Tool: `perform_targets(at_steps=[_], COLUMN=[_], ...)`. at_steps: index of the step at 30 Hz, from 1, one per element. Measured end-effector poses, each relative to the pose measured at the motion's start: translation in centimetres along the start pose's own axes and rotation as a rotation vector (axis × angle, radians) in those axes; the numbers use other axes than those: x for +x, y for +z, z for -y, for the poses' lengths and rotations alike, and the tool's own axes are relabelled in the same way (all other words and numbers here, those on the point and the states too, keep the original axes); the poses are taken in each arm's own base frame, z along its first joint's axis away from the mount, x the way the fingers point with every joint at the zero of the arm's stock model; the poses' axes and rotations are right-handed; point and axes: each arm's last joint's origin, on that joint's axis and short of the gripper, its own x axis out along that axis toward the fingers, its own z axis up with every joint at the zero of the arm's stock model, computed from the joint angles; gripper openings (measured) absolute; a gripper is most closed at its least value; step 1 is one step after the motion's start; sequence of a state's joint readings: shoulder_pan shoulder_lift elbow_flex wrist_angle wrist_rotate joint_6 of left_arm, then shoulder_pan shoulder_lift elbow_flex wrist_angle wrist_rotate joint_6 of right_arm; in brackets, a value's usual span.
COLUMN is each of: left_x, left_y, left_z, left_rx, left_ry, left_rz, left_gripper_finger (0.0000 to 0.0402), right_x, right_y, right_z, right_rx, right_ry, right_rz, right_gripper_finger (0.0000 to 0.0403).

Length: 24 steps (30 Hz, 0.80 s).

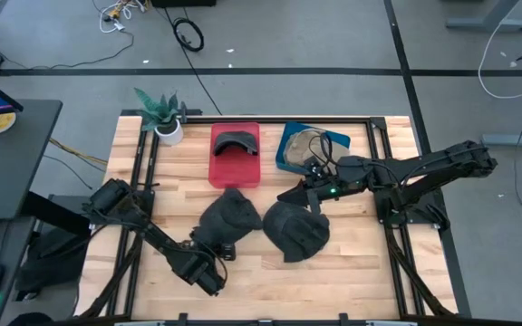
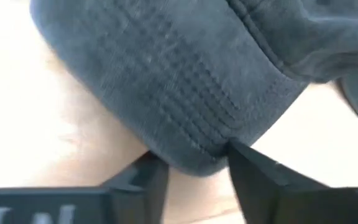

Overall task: Pick & Place hat
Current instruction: Put the left black cap into the blue bin

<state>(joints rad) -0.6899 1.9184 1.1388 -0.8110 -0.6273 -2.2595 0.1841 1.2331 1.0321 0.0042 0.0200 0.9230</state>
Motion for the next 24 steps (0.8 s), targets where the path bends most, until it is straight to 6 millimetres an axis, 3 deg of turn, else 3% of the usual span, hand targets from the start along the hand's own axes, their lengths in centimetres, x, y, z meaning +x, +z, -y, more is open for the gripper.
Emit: perform_targets(at_steps=[6, 15, 24], left_x=[0.1, -1.3, -6.7], left_y=[0.4, -1.0, -0.9], left_z=[-0.5, -0.2, 3.6], left_rx=[0.081, 0.070, 0.040], left_ry=[0.040, -0.042, -0.234], left_rz=[0.037, -0.014, -0.006], left_gripper_finger=[0.0016, 0.0004, 0.0003], right_x=[0.0, 0.0, 0.0], right_y=[0.0, 0.0, 0.0], right_z=[0.0, 0.0, 0.0], right_rx=[-0.015, -0.053, -0.120], right_ry=[0.000, 0.000, 0.000], right_rz=[0.000, -0.001, -0.001], right_gripper_finger=[0.0006, 0.0006, 0.0006])
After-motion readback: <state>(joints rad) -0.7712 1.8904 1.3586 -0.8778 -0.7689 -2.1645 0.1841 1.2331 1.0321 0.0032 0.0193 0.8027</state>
